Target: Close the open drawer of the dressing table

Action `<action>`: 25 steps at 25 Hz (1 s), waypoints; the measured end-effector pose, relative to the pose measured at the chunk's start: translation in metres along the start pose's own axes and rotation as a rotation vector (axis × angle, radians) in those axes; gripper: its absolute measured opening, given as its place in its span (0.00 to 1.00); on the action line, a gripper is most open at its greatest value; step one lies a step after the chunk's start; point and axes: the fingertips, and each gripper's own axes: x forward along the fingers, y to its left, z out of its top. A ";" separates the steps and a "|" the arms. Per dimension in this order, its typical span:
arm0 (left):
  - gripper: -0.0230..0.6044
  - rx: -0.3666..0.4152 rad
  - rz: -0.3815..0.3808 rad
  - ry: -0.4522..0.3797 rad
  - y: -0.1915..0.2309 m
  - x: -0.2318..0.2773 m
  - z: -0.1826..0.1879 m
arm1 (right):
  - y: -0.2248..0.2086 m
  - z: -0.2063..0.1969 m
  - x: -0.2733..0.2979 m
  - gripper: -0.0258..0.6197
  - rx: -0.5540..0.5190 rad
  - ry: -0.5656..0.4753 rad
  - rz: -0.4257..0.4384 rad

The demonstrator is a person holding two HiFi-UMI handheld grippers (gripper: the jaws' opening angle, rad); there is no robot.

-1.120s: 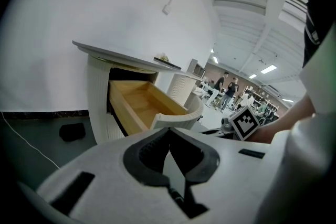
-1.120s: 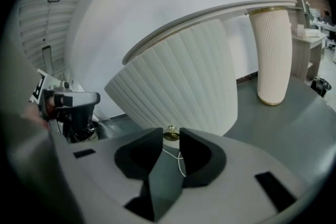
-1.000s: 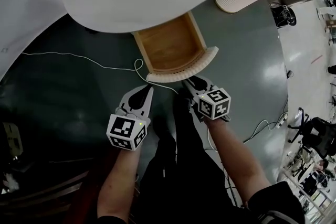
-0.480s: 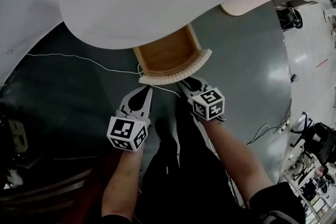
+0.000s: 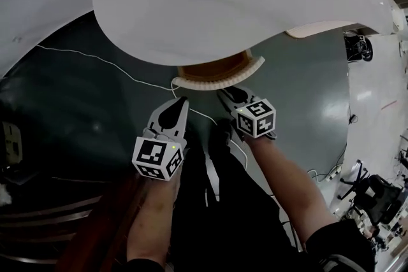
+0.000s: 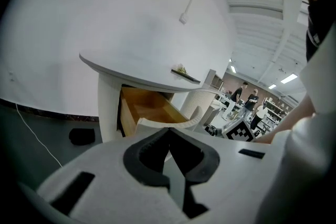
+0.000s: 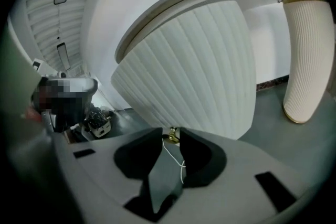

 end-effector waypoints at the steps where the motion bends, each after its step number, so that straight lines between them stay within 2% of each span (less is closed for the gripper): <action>1: 0.05 0.003 -0.003 -0.003 0.004 0.000 0.001 | -0.001 0.005 0.004 0.21 -0.004 -0.001 -0.002; 10: 0.05 0.044 -0.057 -0.012 0.040 0.017 -0.003 | -0.013 0.048 0.035 0.21 0.016 -0.083 -0.020; 16: 0.05 0.045 -0.053 -0.025 0.062 0.025 0.002 | -0.025 0.079 0.056 0.21 0.014 -0.134 -0.036; 25: 0.05 0.060 -0.062 -0.015 0.075 0.030 0.006 | -0.032 0.105 0.075 0.21 0.019 -0.194 -0.031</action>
